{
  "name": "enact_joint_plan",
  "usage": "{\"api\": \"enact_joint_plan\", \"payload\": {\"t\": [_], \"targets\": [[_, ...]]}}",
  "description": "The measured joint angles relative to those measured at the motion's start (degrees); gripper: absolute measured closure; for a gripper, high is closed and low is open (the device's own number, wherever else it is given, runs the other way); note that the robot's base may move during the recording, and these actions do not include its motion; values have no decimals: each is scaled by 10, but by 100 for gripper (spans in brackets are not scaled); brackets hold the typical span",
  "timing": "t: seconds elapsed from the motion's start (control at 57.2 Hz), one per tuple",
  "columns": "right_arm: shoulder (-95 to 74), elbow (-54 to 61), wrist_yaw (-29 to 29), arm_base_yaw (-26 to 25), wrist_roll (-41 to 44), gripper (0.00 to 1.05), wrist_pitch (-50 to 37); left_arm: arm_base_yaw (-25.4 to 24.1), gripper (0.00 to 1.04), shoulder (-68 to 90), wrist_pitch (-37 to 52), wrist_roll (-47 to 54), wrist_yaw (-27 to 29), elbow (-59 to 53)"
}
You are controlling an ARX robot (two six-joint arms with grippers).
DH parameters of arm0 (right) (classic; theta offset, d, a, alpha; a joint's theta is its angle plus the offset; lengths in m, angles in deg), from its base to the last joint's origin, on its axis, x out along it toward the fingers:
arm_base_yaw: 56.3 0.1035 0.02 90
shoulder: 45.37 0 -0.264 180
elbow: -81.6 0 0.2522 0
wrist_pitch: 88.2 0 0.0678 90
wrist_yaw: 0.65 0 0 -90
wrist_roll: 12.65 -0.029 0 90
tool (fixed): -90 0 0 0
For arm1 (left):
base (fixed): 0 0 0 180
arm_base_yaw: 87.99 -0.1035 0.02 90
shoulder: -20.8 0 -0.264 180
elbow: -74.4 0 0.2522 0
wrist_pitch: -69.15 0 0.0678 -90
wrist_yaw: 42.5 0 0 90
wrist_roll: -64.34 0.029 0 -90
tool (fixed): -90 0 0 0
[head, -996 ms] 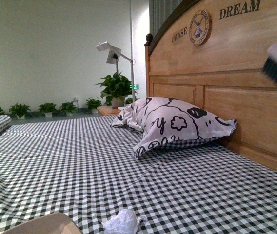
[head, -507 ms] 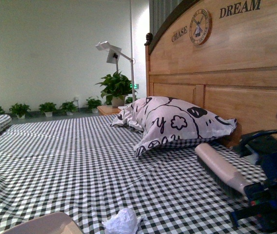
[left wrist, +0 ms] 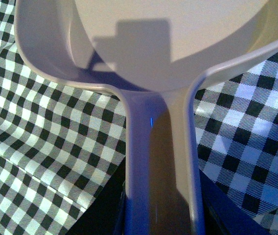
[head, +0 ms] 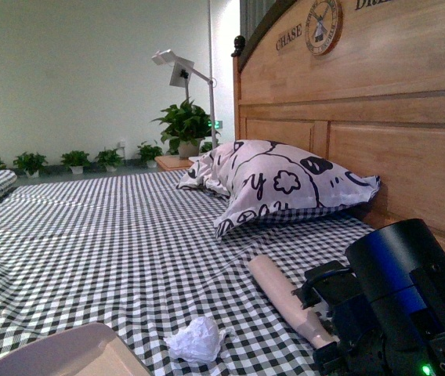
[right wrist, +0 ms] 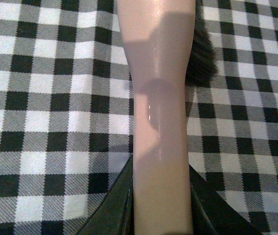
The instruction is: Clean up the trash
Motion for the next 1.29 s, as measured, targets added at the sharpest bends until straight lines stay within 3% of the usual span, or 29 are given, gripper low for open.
{"api": "enact_joint_plan", "payload": {"t": [0.385,0.822,0.891,1.014,1.136,1.293], "targets": [[143,70,346,23,21,84,80,0,79,0,0,0,0,0],[198,74,231,-117,-30,84,10,0,79,0,0,0,0,0],[247,84,202,-162,-62,84,6,-4,79,-9,134,-110,-19,-40],[340,123,225,-215,-101,84,13,-15,79,-42,232,-272,-2,-46],[434,157,267,-248,-125,84,36,-21,79,-89,245,-372,14,-46],[545,178,328,-275,-153,84,67,-17,79,-170,245,-429,45,-54]]}}
